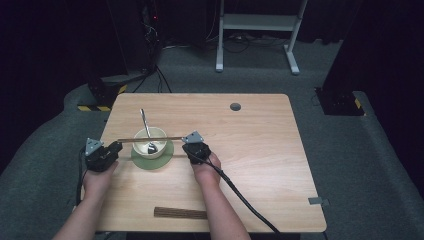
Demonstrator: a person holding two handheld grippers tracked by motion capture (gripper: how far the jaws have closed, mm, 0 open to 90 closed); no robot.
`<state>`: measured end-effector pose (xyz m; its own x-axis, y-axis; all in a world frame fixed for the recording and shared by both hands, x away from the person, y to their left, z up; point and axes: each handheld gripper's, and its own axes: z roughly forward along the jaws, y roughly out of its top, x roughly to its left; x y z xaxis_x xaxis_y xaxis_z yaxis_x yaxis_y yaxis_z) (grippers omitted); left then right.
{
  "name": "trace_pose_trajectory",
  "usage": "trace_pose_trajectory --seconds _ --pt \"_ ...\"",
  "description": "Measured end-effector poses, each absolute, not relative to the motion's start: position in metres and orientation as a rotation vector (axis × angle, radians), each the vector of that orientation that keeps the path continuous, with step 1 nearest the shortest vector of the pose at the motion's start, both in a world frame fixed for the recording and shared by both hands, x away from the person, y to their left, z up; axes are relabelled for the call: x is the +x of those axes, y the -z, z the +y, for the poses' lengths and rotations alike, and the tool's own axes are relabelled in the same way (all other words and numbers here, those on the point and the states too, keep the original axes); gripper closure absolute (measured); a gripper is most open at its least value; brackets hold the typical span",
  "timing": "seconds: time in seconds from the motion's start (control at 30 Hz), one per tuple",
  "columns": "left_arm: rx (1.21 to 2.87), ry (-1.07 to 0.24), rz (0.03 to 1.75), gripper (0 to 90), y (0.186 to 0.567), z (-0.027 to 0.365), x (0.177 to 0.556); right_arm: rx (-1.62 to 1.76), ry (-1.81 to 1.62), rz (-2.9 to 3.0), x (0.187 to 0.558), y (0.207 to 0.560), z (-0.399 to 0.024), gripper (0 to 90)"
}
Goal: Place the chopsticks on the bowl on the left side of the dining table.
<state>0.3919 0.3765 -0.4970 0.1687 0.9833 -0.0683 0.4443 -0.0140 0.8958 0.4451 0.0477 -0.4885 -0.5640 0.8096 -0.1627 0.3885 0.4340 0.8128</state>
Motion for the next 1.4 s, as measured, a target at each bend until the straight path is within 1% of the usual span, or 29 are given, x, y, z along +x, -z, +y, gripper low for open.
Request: trace_pose_trajectory --seconds 1.4 --pt "1.584 -0.801 1.415 76.2 0.4978 0.3775 0.3938 0.984 -1.016 2.128 0.4446 0.4886 0.0491 85.0"
